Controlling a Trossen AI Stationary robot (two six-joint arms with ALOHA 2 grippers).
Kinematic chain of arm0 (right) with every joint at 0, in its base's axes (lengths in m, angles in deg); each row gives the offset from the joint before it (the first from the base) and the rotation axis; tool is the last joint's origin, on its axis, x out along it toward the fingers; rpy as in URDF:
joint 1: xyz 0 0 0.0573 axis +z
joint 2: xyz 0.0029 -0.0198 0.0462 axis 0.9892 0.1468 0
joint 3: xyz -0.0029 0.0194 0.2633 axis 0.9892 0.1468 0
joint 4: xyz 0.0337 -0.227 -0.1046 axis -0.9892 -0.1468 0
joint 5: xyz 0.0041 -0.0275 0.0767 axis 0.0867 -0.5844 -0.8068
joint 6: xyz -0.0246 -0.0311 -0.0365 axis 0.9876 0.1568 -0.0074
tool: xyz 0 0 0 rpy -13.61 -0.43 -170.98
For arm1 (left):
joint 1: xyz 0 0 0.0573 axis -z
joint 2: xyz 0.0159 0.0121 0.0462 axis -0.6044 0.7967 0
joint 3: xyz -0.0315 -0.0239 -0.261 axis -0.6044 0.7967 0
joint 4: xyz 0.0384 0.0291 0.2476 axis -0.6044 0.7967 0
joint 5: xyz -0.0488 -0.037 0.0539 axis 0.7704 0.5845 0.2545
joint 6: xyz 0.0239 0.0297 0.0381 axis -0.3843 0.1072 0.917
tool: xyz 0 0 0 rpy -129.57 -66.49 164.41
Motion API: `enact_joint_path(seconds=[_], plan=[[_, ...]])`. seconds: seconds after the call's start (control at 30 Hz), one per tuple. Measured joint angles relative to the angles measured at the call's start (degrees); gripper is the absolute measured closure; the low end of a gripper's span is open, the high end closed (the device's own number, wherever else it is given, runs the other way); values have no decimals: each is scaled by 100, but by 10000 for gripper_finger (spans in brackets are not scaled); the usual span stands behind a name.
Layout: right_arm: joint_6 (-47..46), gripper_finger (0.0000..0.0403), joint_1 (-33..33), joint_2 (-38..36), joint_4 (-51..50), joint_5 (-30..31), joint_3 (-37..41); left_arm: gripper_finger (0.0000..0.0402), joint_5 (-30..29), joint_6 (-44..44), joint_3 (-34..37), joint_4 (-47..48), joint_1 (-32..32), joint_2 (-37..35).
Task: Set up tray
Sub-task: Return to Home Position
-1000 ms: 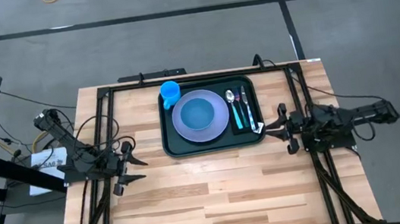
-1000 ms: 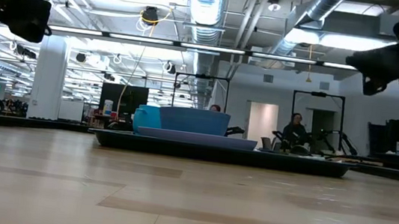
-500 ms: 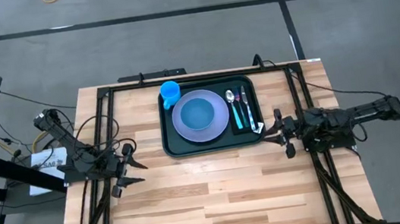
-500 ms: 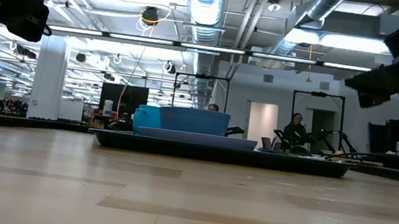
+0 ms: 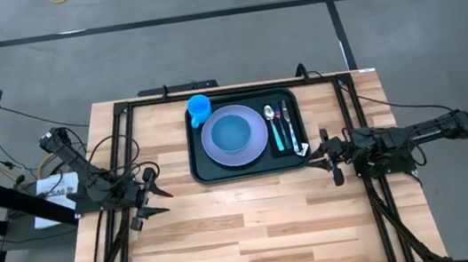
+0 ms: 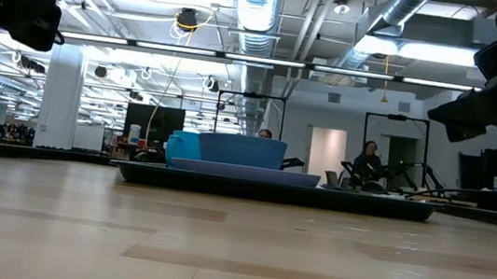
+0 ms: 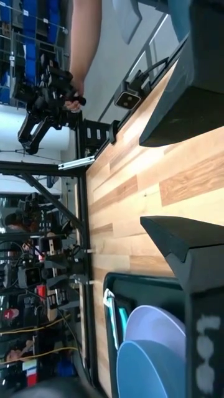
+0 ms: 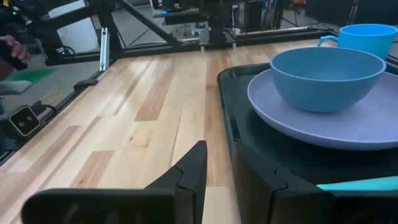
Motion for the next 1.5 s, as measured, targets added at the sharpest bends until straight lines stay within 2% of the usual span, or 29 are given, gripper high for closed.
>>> enact_joint_path(seconds=[0.57, 0.8, 1.5], plan=[[-22, 335, 1, 0, 4, 16, 1, 221, -13, 103, 0, -11, 1, 0], [-950, 335, -25, 0, 162, 76, 13, 221, -26, 115, 0, -13, -1, 0], [-907, 335, -27, -2, 185, 57, 11, 221, -22, 93, 0, -15, 0, 0]])
